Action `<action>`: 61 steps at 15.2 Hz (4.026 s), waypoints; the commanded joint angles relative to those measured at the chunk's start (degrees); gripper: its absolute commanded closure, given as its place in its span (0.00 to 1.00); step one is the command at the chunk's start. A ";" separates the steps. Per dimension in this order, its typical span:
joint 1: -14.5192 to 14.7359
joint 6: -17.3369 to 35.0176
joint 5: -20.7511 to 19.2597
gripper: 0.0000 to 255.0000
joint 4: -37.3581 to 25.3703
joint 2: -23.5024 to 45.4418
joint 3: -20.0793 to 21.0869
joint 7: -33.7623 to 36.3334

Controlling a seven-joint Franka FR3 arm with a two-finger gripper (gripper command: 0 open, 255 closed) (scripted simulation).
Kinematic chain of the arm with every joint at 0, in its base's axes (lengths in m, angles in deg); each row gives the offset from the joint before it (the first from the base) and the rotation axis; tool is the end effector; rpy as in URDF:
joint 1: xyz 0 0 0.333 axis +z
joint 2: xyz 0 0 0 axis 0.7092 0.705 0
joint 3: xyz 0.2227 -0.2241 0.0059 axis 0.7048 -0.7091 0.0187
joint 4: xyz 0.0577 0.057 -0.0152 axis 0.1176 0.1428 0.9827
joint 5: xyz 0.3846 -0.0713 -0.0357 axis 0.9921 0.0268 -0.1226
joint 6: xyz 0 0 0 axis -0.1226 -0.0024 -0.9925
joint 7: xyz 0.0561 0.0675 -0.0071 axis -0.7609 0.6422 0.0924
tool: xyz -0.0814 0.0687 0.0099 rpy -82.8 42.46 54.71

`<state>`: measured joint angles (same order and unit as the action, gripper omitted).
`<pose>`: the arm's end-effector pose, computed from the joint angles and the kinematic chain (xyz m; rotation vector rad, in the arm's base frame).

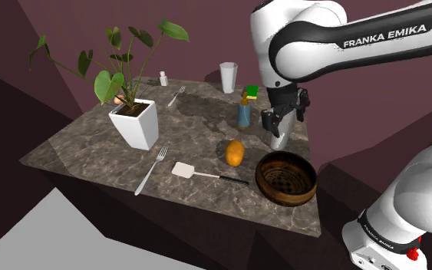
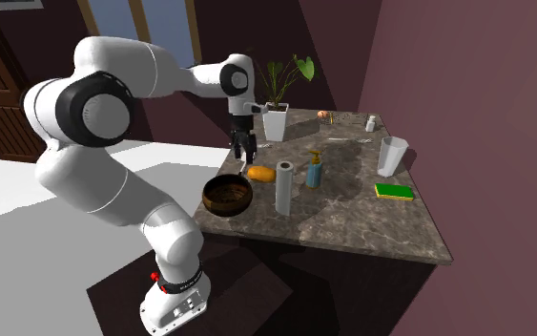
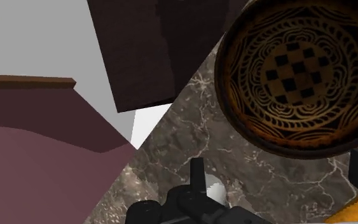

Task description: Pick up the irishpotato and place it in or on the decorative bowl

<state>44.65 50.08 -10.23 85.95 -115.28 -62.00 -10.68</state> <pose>0.3669 0.1164 0.4857 2.8470 -0.3228 -0.2969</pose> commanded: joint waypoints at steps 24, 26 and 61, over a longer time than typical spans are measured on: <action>3.58 -1.74 -11.59 0.00 -35.55 54.44 6.43 53.93; 3.33 -0.48 -11.62 0.00 -34.02 54.16 6.39 53.98; 3.03 -11.77 -9.52 1.00 -40.32 48.55 7.39 51.92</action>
<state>47.68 39.08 -19.81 46.25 -66.56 -54.63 41.39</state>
